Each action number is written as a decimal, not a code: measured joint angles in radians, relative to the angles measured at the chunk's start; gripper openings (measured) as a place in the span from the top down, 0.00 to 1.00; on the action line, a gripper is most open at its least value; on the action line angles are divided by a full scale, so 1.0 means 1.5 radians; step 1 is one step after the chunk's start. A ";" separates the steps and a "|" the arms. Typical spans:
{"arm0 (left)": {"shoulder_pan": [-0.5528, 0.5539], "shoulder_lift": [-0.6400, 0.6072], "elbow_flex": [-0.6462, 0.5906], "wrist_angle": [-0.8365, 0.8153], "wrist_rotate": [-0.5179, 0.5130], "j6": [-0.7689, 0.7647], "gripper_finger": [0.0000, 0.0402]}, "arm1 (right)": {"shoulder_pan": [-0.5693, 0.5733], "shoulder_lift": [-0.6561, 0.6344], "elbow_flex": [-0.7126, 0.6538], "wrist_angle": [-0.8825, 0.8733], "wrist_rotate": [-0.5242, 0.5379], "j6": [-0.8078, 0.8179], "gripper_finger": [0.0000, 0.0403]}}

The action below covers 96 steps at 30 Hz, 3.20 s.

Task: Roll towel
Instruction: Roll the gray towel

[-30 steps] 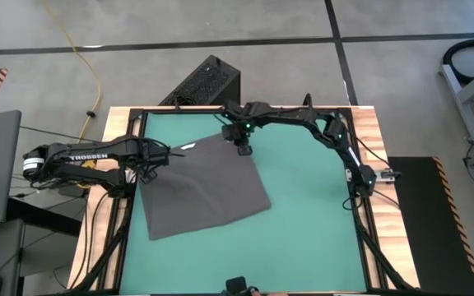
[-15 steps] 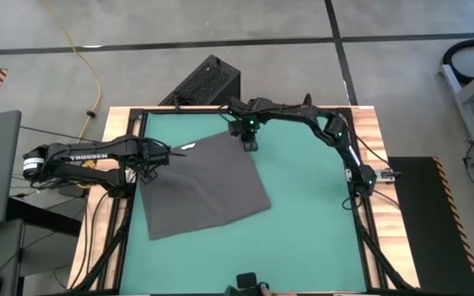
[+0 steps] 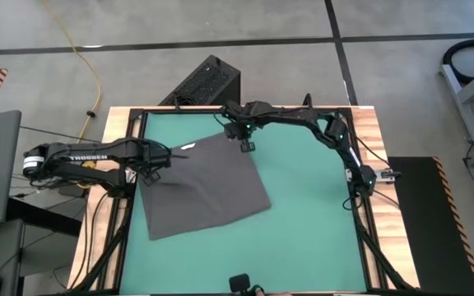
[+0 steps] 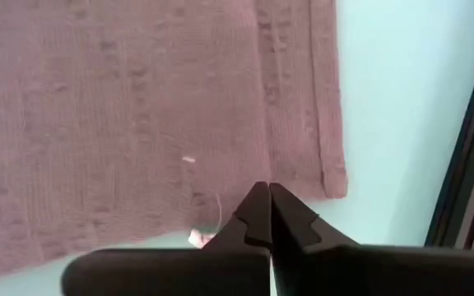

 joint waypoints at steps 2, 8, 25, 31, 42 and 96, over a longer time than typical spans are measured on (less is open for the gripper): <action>-0.005 0.000 0.000 -0.012 0.003 -0.009 1.00 | 0.000 0.000 -0.001 0.008 0.000 0.008 0.93; -0.011 0.000 0.003 -0.020 0.002 -0.025 1.00 | -0.009 -0.007 -0.001 0.068 -0.035 0.001 0.84; -0.011 0.002 0.003 -0.020 -0.003 -0.034 1.00 | -0.040 0.009 -0.001 0.085 -0.108 0.023 0.98; -0.011 0.002 0.003 -0.006 0.015 -0.021 1.00 | -0.046 0.009 -0.001 0.051 -0.132 0.047 0.98; -0.011 0.002 0.003 -0.002 0.015 -0.004 1.00 | 0.009 -0.051 -0.001 -0.076 -0.134 0.105 0.99; -0.248 0.001 0.002 0.274 0.087 -0.019 1.00 | 0.702 -0.240 -0.471 0.040 0.302 1.209 0.93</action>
